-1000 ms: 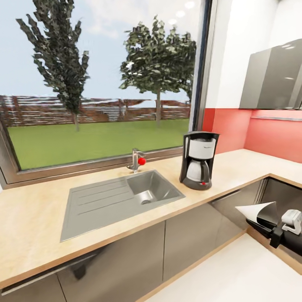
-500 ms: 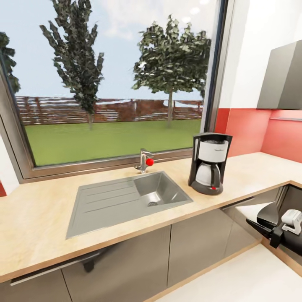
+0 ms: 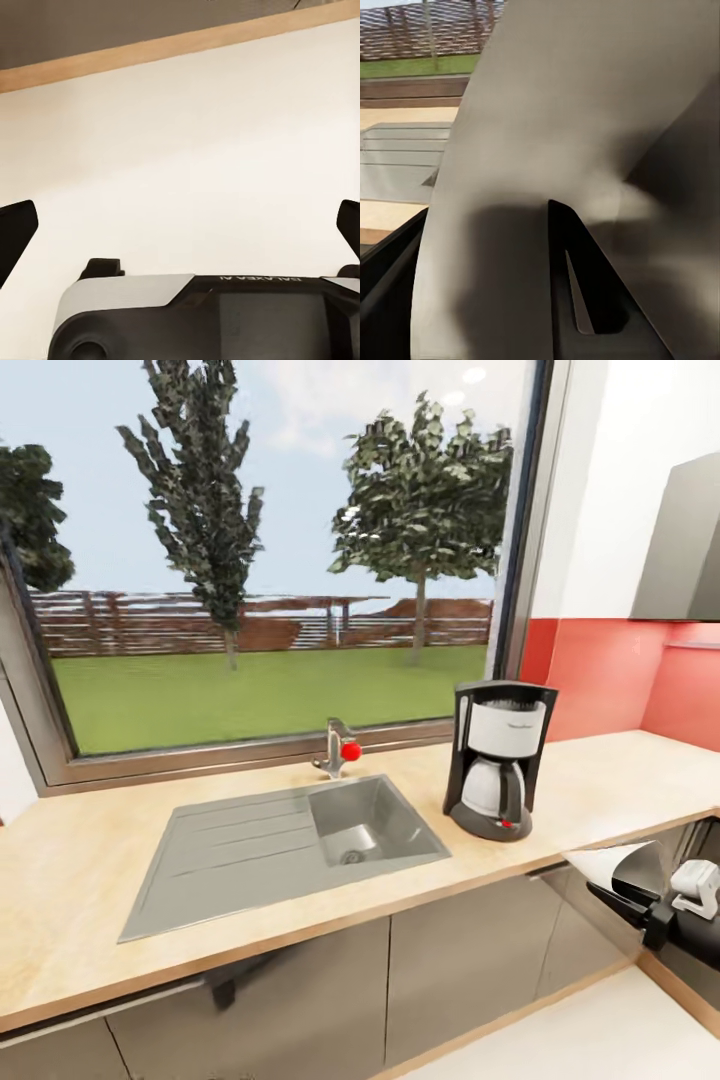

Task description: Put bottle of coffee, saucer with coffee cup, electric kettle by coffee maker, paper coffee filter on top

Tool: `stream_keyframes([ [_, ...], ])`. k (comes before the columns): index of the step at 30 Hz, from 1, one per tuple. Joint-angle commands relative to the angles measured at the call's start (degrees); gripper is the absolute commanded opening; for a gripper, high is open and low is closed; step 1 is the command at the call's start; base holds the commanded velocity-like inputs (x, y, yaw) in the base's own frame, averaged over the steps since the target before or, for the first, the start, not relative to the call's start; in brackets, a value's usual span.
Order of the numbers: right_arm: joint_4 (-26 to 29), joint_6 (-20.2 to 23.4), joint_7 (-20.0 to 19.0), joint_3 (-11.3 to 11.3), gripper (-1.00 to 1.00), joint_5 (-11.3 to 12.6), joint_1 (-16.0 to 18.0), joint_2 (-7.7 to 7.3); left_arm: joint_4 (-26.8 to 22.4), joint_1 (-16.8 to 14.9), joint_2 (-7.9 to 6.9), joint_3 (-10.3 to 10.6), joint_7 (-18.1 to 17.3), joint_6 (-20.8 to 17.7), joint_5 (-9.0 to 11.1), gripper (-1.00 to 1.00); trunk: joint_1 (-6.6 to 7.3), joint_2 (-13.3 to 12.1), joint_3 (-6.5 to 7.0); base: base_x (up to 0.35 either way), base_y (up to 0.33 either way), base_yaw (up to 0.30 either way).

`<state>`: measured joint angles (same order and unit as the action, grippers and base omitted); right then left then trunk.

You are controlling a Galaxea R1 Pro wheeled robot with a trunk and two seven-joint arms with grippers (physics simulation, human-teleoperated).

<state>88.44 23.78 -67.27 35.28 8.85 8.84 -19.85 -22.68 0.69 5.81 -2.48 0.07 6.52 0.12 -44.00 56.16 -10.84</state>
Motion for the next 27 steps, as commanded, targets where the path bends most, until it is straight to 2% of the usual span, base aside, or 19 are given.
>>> stream_keyframes([
  [1, -0.02, 0.54, -0.14, 0.04, -1.00, 0.29, 0.02, -0.01, -0.08, 0.01, 0.06, -0.25, 0.00, 0.07, 0.02, 1.00, -0.01, 0.05, -0.07, 0.030, -0.098, 0.246],
  [11, -0.02, 0.48, -0.14, 0.01, -1.00, 0.29, -0.03, -0.01, -0.08, 0.01, 0.05, -0.25, 0.02, 0.07, 0.03, 1.00, -0.01, 0.05, -0.07, 0.009, -0.063, 0.233],
  [17, -0.02, 0.47, -0.14, 0.00, -1.00, 0.29, -0.05, -0.05, -0.09, 0.01, 0.07, -0.25, 0.02, 0.07, 0.04, 1.00, -0.01, 0.05, -0.07, 0.000, -0.263, 0.069],
  [27, -0.02, 0.47, -0.14, -0.02, -1.00, 0.29, -0.05, -0.10, -0.10, 0.01, 0.08, -0.25, 0.01, 0.07, 0.02, 1.00, -0.01, 0.05, -0.07, 0.000, -0.295, 0.230],
])
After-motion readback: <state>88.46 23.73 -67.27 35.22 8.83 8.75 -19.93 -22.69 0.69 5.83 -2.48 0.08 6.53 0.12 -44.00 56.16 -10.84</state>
